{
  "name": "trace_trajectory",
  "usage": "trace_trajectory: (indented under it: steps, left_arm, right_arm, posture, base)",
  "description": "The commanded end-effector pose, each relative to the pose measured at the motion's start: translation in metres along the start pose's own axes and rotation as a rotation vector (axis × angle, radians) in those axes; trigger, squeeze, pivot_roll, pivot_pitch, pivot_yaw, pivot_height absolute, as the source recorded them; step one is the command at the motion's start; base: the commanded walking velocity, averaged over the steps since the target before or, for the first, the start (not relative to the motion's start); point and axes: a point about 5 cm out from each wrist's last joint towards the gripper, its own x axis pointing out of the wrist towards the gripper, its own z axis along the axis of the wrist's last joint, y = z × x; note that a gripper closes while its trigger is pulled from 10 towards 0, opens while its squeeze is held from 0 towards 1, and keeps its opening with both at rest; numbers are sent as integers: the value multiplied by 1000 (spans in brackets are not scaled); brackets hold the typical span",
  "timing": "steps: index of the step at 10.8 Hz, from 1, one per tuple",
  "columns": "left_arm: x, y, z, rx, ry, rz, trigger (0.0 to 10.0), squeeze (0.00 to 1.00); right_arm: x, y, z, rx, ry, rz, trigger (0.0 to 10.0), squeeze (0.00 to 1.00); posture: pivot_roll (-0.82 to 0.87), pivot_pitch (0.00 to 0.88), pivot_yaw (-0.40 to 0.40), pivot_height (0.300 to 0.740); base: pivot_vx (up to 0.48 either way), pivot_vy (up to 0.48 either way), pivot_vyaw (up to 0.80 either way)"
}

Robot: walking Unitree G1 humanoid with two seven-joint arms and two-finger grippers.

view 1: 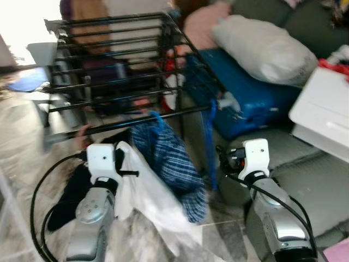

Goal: Hang hanger

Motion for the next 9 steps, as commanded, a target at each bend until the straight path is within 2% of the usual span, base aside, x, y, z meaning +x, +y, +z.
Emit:
trace_trajectory:
  steps: [1,4,9]
  left_arm:
    - [1,5,9,26,-37,10,10000,0]
    - [0,4,8,15,-32,5,10000,0]
    - [1,1,7,22,-23,-4,10000,0]
  right_arm:
    - [2,3,6,5,-21,6,10000,0]
    - [2,4,6,6,-20,7,10000,0]
    - [6,4,-1,-15,33,2,10000,0]
  posture:
    - [-100,0,15,740]
    - [-99,0,17,740]
    - [-95,0,14,740]
  base:
    - [322,356,0]
    - [399,268,0]
    - [0,0,0]
